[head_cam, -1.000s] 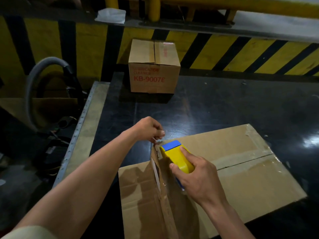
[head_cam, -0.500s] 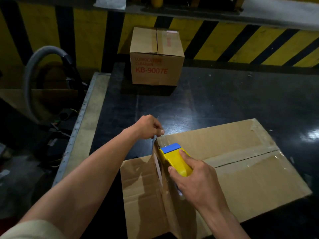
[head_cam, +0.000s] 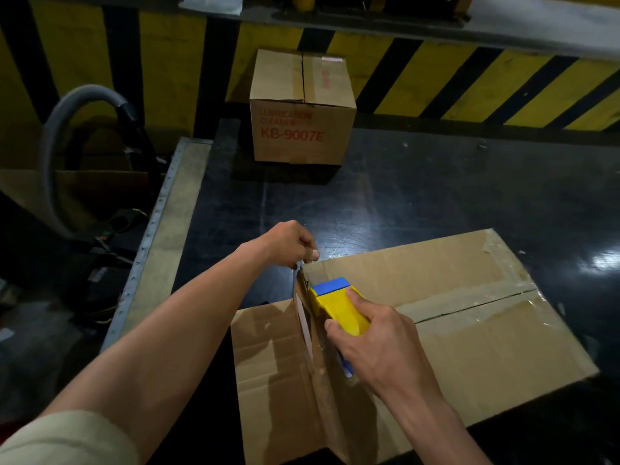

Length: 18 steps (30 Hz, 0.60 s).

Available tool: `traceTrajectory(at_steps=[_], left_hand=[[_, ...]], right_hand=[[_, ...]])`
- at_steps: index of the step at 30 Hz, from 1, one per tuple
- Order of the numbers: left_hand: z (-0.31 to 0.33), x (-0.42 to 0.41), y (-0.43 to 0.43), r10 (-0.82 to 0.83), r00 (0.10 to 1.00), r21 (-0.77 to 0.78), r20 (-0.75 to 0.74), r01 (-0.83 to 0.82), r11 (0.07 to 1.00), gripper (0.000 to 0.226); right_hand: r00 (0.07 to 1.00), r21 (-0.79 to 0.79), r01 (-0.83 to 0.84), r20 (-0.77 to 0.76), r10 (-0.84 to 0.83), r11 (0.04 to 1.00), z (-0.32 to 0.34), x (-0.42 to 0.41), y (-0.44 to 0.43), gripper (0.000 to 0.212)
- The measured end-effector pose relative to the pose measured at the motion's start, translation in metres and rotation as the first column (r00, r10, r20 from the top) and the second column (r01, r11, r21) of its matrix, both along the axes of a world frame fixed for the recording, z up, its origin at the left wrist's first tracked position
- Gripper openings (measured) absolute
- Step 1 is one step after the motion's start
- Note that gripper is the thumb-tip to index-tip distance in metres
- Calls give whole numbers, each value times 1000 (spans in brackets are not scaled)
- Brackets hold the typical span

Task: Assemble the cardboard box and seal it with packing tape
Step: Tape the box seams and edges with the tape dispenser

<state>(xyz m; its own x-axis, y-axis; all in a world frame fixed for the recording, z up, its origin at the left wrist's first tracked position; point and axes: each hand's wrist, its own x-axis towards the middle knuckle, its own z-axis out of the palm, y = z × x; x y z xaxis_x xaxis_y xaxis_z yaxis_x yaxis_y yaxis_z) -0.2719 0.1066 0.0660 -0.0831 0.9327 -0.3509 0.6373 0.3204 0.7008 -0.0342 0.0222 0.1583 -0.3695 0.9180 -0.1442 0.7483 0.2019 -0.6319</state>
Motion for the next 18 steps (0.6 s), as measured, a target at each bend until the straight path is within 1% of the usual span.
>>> traceTrajectory(at_steps=[5,10,15,18], left_hand=[[-3,-2,-1,12,1000,-9,11,-12,1000,9],[-2,-2,-3,5,1000,-16,-11,-5,1000,11],[-3,-3,-2,-9,999,-33,-31,8,999,11],[-5,-3,-3,-4,1000,-49,-26,2,999,8]], right_hand=[[1000,-5,-1,9,1,1000,0,0,0,66],[999,-12,-25,21,26,1000,-1,-1,0,64],[1000,-23,-12,13,12,1000,-6,-2,0,67],[1000,0,-8,13,8,1000,-6,-3,0,66]])
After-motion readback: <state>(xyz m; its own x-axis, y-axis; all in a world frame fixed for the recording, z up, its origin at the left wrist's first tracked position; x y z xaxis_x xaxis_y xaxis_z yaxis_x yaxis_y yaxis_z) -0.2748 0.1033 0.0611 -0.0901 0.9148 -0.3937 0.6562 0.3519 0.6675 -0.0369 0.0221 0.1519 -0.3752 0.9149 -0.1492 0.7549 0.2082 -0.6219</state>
